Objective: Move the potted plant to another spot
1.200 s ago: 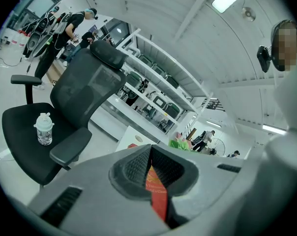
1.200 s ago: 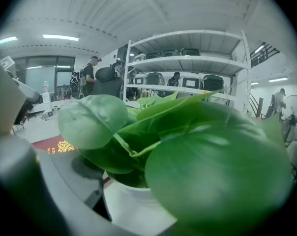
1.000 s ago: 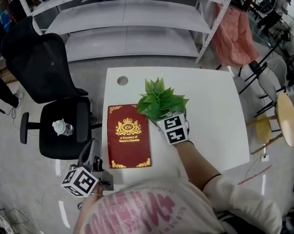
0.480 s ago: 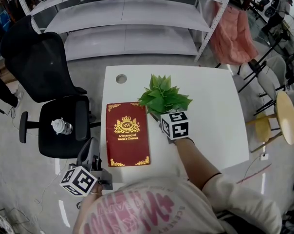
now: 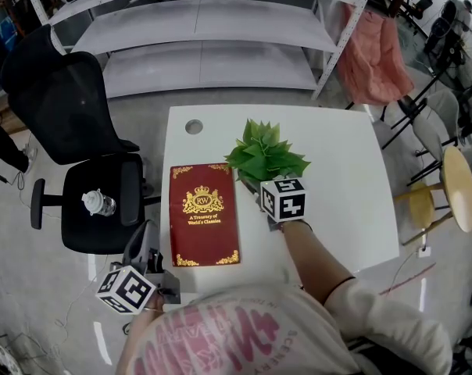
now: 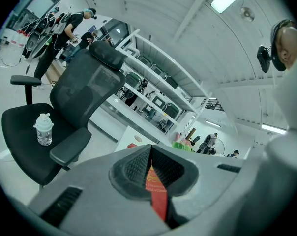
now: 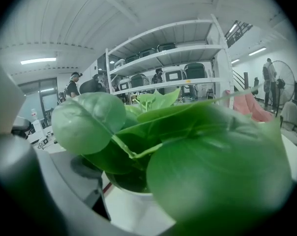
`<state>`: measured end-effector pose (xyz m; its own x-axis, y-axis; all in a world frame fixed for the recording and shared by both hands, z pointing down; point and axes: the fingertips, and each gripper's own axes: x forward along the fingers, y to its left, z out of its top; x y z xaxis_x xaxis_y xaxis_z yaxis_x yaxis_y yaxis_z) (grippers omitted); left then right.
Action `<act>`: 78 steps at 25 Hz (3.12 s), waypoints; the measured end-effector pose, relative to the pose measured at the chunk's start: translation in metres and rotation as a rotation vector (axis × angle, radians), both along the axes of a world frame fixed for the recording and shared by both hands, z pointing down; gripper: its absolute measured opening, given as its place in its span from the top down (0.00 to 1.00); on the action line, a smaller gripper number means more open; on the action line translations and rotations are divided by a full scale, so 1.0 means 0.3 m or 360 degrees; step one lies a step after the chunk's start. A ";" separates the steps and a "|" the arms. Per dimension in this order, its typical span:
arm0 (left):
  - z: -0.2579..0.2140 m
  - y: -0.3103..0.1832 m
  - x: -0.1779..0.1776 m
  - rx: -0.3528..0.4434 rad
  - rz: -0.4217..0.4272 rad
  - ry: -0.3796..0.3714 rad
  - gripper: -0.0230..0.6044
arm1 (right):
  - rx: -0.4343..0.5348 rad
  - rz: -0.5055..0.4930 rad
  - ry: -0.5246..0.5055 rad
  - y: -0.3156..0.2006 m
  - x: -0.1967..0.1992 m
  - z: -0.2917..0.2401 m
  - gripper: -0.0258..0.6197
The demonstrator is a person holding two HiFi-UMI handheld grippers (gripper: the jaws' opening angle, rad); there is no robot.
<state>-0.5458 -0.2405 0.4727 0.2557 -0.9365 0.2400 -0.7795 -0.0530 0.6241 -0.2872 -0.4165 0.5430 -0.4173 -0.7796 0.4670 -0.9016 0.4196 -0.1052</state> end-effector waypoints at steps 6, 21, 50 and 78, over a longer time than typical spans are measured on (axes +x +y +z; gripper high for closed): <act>-0.007 -0.009 0.003 0.0005 0.0004 0.0002 0.96 | -0.0014 -0.0011 -0.0016 0.001 -0.007 0.000 0.07; -0.018 -0.028 0.015 0.0030 0.0034 0.0013 0.96 | -0.0043 -0.0006 0.0036 0.027 0.008 0.011 0.05; -0.105 -0.055 0.180 0.0226 0.0471 0.0048 0.96 | -0.0017 0.0187 -0.0087 0.272 0.066 -0.113 0.05; -0.200 0.128 0.567 0.0341 0.0576 0.0093 0.96 | 0.0226 0.0102 -0.0435 0.624 0.311 -0.429 0.14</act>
